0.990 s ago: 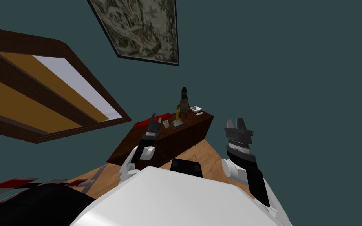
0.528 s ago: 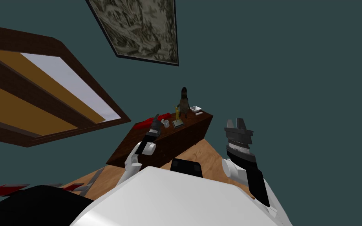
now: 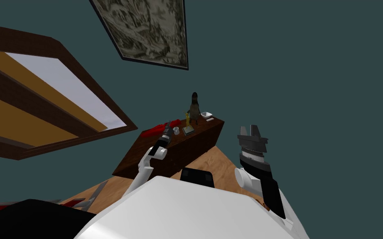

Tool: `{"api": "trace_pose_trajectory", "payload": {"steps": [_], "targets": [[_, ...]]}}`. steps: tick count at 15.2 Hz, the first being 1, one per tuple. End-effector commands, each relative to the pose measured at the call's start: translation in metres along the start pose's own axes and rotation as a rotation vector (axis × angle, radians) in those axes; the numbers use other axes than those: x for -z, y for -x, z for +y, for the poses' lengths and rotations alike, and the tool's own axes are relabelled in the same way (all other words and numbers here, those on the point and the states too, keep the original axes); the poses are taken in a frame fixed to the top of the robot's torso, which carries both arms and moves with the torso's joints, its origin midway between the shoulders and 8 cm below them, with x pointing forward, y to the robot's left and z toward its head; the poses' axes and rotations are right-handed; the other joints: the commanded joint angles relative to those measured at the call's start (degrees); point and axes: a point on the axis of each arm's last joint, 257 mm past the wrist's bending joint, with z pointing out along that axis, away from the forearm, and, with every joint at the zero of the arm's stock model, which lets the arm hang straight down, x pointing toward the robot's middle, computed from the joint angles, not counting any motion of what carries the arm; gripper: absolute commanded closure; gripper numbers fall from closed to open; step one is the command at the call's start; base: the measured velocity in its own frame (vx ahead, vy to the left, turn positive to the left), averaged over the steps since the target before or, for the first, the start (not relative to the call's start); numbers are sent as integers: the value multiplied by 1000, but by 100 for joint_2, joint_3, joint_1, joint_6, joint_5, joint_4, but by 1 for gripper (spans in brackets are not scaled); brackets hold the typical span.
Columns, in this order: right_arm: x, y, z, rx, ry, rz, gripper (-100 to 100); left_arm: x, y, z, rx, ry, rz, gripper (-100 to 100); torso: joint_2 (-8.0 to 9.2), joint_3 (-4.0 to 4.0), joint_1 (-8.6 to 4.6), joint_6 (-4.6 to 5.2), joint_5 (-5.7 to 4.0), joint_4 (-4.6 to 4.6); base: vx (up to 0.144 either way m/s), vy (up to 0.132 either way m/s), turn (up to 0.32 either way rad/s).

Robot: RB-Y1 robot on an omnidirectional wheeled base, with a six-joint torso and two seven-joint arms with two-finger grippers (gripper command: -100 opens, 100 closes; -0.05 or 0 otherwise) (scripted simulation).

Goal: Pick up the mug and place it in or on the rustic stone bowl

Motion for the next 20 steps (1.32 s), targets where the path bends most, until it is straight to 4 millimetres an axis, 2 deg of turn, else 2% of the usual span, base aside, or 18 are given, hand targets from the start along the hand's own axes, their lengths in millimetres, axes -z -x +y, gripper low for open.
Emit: {"api": "trace_pose_trajectory", "payload": {"steps": [1, 2, 4, 5, 7, 10, 11, 12, 14, 15, 19, 20], "targets": [[0, 0, 0, 0, 0, 0, 0, -7, 7, 19, 47, 53, -15, -100, 0, 0, 0, 0, 0, 0, -27, 37, -45], [0, 0, 0, 0, 0, 0, 0, -7, 7, 19, 47, 53, -15, -100, 2, 1, 1, 0, 0, 0, -25, 32, -32], [0, 0, 0, 0, 0, 0, 0, -15, 12, 40, 111, 114, -32, -100, 1, 0, -1, 0, 0, 0, -21, 37, -50], [0, 0, 0, 0, 0, 0, 0, -15, 12, 40, 111, 116, -33, -100, 0, 0, 1, 0, 0, 0, -24, 37, -54], [0, 0, 0, 0, 0, 0, 0, -23, 15, 60, 175, 173, -50, -100, 1, 0, 1, 0, 0, 0, -26, 38, -52], [0, 0, 0, 0, 0, 0, 0, -26, 17, 71, 206, 208, -61, -100, 2, 1, -2, 0, 0, 0, -24, 32, -47], [0, 0, 0, 0, 0, 0, 0, -29, 18, 81, 238, 238, -71, -100, 1, 1, -2, -1, 0, 0, -21, 28, -41], [0, 0, 0, 0, 0, 0, 0, -29, 18, 81, 238, 238, -71, -100, 1, 1, -3, 0, 0, 0, -17, 28, -33], [0, 0, 0, 0, 0, 0, 0, -34, 19, 100, 299, 295, -90, -100, 0, 0, -3, 0, -1, 0, -21, 37, -48], [0, 0, 0, 0, 0, 0, 0, -34, 19, 100, 299, 295, -90, -100, 0, 0, 0, 0, 0, 0, -17, 38, -47], [0, 0, 0, 0, 0, 0, 0, -40, 17, 126, 382, 374, -116, -100, -3, -1, -3, -1, 0, -1, -16, 32, -37], [0, 0, 0, 0, 0, 0, 0, -40, 17, 126, 382, 374, -116, -100, -2, -1, -3, 0, 0, -1, -18, 33, -41]]}}
